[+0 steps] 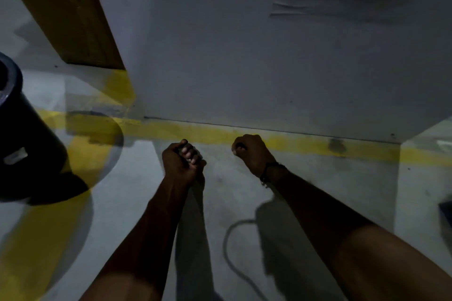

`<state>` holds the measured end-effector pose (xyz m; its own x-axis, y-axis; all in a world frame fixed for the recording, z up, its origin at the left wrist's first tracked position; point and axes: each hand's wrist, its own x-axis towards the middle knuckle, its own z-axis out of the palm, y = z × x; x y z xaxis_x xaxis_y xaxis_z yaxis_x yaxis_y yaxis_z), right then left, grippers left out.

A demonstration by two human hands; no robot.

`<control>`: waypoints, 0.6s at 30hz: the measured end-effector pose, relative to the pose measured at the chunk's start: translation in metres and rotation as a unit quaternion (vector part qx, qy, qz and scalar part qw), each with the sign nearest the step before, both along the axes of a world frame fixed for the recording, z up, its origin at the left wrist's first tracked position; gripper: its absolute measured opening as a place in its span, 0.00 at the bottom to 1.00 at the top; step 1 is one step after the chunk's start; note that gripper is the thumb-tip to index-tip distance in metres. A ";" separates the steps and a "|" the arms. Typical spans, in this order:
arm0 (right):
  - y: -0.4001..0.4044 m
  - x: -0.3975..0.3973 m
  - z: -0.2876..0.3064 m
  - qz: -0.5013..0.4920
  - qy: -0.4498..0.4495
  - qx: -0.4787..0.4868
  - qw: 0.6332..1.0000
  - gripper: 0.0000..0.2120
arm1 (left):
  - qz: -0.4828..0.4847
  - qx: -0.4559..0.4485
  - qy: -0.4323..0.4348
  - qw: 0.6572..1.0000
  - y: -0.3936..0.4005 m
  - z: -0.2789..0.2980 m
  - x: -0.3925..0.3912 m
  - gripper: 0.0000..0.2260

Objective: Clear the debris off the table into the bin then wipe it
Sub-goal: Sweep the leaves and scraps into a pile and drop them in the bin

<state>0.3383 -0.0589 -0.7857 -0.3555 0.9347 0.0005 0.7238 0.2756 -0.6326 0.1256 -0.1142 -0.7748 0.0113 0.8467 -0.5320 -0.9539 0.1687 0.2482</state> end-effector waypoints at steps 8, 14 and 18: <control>-0.003 -0.058 0.059 0.000 0.134 -0.011 0.991 0.03 | 0.012 -0.008 0.004 1.000 -0.012 -0.007 -0.003 0.12; -0.017 -0.124 0.094 0.120 0.179 -0.032 0.976 0.04 | 0.046 0.005 0.047 0.998 -0.026 0.017 -0.032 0.15; -0.033 -0.166 0.104 0.220 0.103 0.015 0.970 0.04 | 0.081 -0.017 0.063 0.995 -0.041 0.031 -0.066 0.15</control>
<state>0.1720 -0.0920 -0.6821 -0.7098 0.6905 0.1395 0.3904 0.5504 -0.7380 0.0598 -0.1550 -0.7433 -0.1930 0.8132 -0.5491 -0.9306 0.0257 0.3651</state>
